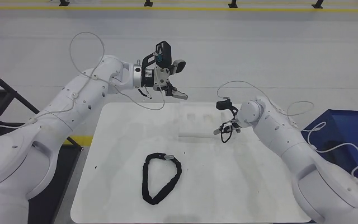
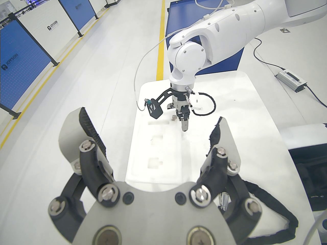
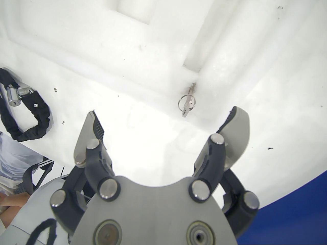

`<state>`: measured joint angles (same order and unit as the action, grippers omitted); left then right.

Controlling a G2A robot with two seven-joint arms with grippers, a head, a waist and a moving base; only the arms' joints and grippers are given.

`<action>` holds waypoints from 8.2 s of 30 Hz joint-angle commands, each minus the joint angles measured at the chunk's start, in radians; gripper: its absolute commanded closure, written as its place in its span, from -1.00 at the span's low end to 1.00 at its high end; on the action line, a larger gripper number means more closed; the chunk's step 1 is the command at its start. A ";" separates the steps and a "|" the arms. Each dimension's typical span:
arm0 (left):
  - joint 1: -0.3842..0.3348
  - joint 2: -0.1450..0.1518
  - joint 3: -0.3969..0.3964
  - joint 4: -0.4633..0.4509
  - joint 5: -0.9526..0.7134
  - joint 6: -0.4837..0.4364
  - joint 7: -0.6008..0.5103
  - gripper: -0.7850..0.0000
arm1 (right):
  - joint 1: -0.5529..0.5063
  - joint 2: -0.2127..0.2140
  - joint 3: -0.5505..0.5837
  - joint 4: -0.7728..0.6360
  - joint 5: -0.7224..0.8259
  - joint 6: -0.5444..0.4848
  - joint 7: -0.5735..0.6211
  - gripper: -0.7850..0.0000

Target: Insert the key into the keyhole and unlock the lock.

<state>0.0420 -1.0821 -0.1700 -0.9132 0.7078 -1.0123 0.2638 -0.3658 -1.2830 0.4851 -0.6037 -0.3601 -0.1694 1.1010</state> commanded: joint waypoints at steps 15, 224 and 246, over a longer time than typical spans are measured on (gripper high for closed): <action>0.000 0.000 0.000 0.000 0.000 0.000 0.000 -1.00 | -0.019 -0.013 0.005 -0.004 -0.106 0.144 -0.060 0.62; 0.456 -0.111 -0.003 0.296 1.133 0.059 0.562 1.00 | -0.620 0.255 0.915 -0.899 0.551 -0.027 0.080 1.00; 0.468 -0.022 -0.049 0.103 0.849 0.065 0.609 1.00 | -0.636 0.257 0.888 -0.942 0.504 0.003 0.088 1.00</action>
<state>0.5078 -1.1136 -0.2185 -0.7892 1.5735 -0.9512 0.8690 -1.0003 -1.0267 1.3786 -1.5344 0.1577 -0.1759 1.1820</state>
